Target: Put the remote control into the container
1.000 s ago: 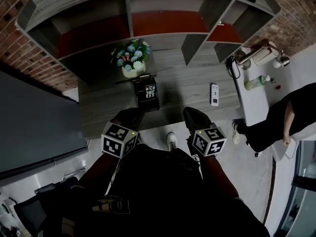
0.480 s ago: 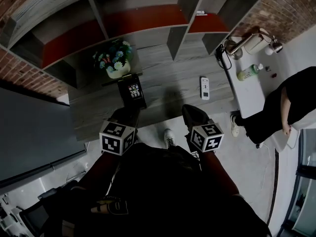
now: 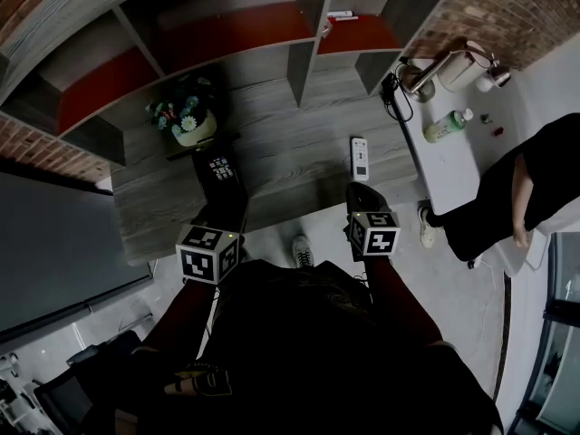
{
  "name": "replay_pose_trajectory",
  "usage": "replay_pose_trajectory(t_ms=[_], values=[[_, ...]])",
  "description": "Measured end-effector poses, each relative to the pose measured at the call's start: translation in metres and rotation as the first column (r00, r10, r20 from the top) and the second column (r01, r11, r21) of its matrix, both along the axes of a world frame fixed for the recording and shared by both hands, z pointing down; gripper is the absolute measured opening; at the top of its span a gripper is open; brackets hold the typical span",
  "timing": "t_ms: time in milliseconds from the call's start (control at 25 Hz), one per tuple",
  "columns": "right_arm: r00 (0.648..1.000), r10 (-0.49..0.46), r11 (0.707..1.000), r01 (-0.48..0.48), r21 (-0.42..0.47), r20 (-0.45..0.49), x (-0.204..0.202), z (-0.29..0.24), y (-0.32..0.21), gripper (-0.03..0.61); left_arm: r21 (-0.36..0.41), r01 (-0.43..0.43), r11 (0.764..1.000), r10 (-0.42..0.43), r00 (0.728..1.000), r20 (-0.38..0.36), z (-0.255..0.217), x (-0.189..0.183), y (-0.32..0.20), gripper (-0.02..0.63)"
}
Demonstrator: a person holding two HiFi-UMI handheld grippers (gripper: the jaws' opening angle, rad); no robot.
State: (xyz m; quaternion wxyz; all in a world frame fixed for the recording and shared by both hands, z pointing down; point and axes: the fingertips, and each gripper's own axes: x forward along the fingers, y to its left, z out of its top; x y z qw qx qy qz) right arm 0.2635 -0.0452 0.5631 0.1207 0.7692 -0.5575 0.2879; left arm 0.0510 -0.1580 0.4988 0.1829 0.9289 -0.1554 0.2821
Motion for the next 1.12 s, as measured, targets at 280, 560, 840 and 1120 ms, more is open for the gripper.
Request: replay_pose_trajectory(t_ms=[280,560,840,1120], values=[[0.996,0.081,0.981,-0.087,-0.174,-0.039,0.061,0.075,0.02,0.145,-0.014,0.067,0.998,-0.066,0.997,0.036,0.011,0.005,0.007,0.006],[0.995,0.1,0.962,-0.1,-0.255,-0.014,0.08,0.118,0.009,0.238,-0.01,0.153,0.988,-0.151,0.984,0.094,0.011,-0.016,0.004,0.006],[0.992,0.124,0.963,-0.125,-0.238,-0.021,0.089,0.14,0.009,0.241,0.014,0.194,0.981,-0.194,0.972,0.129,0.009,-0.035,-0.002,0.006],[0.994,0.109,0.966,-0.111,-0.232,-0.022,0.092,0.137,0.006,0.238,0.014,0.202,0.979,-0.202,0.973,0.115,0.007,-0.042,-0.008,0.006]])
